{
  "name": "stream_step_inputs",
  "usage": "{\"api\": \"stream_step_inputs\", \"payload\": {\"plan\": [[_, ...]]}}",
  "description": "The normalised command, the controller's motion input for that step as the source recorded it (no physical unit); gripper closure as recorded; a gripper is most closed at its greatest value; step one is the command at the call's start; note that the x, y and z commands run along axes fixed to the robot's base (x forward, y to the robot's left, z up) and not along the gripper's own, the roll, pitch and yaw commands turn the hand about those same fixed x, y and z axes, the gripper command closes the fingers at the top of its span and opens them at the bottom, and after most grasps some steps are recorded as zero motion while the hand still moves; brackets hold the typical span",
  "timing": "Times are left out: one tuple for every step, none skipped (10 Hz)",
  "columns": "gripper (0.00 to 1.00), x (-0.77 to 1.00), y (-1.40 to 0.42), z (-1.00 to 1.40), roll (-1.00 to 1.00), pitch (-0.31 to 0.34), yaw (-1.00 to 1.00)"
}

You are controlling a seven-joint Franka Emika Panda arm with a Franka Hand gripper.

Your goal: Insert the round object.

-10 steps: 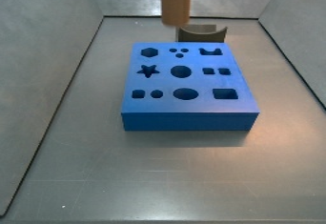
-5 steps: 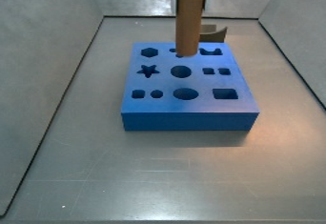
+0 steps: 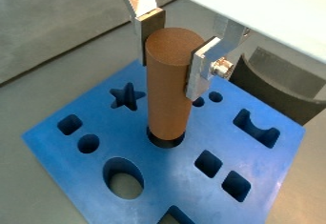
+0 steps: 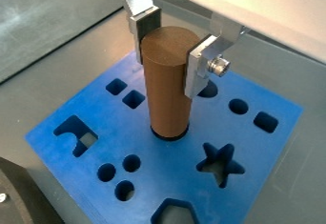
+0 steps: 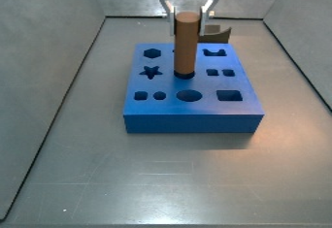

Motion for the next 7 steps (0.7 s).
{"api": "stream_step_inputs", "payload": {"plan": [[1.00,0.10,0.02,-0.30,-0.13,-0.013,-0.11],[1.00,0.15,0.00,-0.25,-0.15,-0.004,-0.13],[1.00,0.10,0.00,-0.17,-0.18,-0.020,-0.16],[1.00,0.03,-0.05,-0.08,-0.14,0.000,-0.21],[1.00,0.06,0.00,-0.16,-0.09,0.000,-0.15],[1.00,0.10,0.00,-0.27,-0.02,-0.004,-0.08],[1.00,0.11,0.00,-0.32,0.00,-0.011,-0.07]]}}
